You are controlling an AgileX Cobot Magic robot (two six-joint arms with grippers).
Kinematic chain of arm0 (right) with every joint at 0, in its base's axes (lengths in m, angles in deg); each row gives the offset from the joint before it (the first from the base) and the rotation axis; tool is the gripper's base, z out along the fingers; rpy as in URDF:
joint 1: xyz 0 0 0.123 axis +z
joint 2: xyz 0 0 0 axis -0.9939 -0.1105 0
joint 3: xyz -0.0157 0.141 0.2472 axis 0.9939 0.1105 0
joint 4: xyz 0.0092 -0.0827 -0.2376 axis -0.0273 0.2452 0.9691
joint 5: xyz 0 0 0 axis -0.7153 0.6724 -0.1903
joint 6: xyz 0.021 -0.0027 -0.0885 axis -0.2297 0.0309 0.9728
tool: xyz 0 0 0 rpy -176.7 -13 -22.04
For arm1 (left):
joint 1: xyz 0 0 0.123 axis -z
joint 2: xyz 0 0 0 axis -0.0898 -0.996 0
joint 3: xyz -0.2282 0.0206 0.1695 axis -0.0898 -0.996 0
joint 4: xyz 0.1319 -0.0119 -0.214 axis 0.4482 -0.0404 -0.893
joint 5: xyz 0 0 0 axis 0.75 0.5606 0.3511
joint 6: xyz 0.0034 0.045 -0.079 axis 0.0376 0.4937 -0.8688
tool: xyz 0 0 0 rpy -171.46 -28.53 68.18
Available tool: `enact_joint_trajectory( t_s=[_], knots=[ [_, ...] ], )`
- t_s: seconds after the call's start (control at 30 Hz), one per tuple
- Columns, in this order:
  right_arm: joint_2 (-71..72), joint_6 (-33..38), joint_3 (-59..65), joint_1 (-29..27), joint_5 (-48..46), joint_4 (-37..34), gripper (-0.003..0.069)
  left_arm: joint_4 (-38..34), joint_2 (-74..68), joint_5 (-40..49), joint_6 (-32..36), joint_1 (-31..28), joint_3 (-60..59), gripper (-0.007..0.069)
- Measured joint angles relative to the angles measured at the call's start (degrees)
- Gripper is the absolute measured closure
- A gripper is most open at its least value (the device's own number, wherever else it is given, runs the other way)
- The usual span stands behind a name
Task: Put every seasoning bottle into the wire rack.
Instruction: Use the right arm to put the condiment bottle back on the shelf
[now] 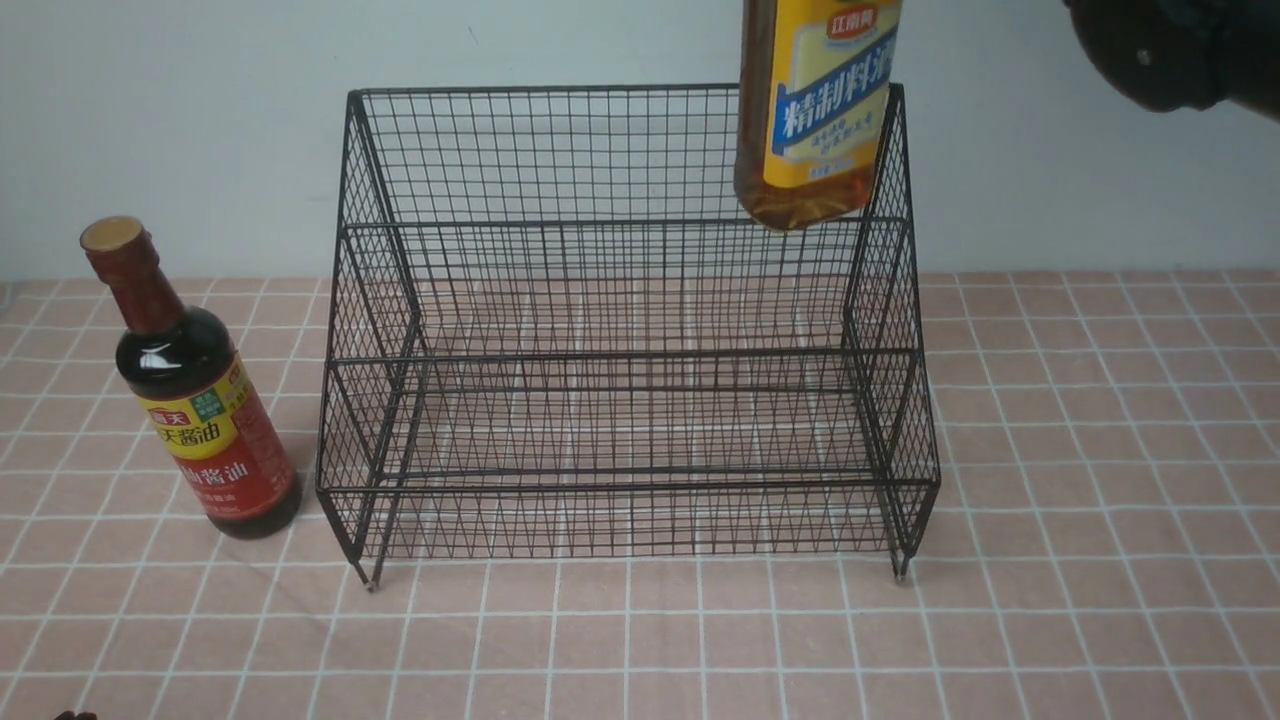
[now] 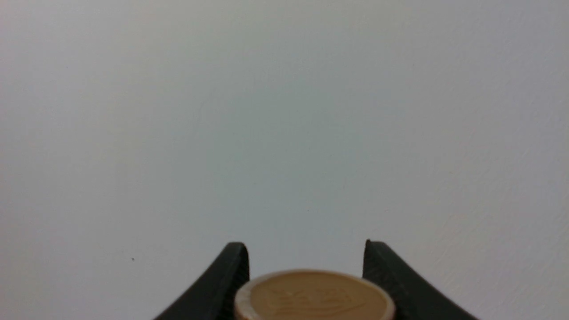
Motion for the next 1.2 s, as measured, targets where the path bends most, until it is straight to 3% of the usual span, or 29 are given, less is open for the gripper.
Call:
enact_joint_trajectory(
  t_s=[0.2,0.37,0.63,0.97,1.2],
  knots=[
    [-0.7,0.4,0.0,-0.4,1.9,-1.7,0.0349,0.0,0.0,0.0,0.0,0.0,0.0,0.0631],
    [-2.1,7.0,0.0,-1.4,4.5,-10.1,0.0349,0.0,0.0,0.0,0.0,0.0,0.0,0.0631],
    [-4.5,11.3,0.5,-1.9,0.0,-12.8,0.0349,0.0,0.0,0.1,0.0,0.0,0.0,0.0631],
    [-6.0,9.9,0.7,-1.8,-5.4,-10.5,0.0349,0.0,0.0,0.1,0.0,0.0,0.0,0.0631],
    [-6.0,0.7,0.7,-1.8,-15.0,-5.0,0.0349,0.0,0.0,0.1,0.0,0.0,0.0,0.0631]
  ],
)
